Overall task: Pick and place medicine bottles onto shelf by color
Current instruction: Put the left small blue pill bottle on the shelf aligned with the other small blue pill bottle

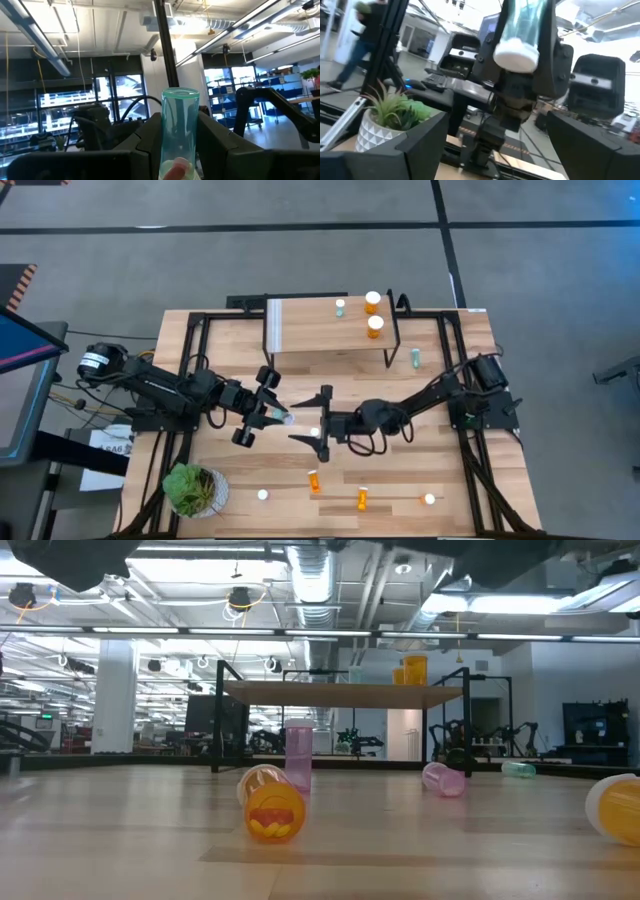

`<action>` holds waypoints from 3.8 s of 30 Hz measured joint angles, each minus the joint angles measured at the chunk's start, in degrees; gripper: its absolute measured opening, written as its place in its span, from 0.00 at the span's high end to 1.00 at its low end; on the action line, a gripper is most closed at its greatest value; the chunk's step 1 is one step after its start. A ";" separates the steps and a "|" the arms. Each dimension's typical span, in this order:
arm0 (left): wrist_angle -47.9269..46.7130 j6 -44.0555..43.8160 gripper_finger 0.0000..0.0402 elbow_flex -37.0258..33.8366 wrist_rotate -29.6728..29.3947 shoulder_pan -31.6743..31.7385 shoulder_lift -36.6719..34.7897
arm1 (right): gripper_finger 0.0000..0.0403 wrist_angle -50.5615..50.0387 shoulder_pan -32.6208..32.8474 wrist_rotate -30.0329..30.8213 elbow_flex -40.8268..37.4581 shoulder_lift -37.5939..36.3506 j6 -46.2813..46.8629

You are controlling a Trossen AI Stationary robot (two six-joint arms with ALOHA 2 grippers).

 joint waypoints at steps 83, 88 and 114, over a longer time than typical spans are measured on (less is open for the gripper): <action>5.86 4.94 0.80 1.51 -6.97 -1.01 0.02 | 0.36 6.82 -1.89 -3.79 6.58 -0.02 12.48; 5.51 4.93 0.80 1.53 -6.93 -1.01 0.02 | 0.43 4.63 -1.93 -3.77 7.39 -0.02 12.46; 2.85 4.71 0.62 1.53 -6.32 -0.98 0.00 | 0.68 0.64 -1.91 -3.32 7.39 -0.04 11.86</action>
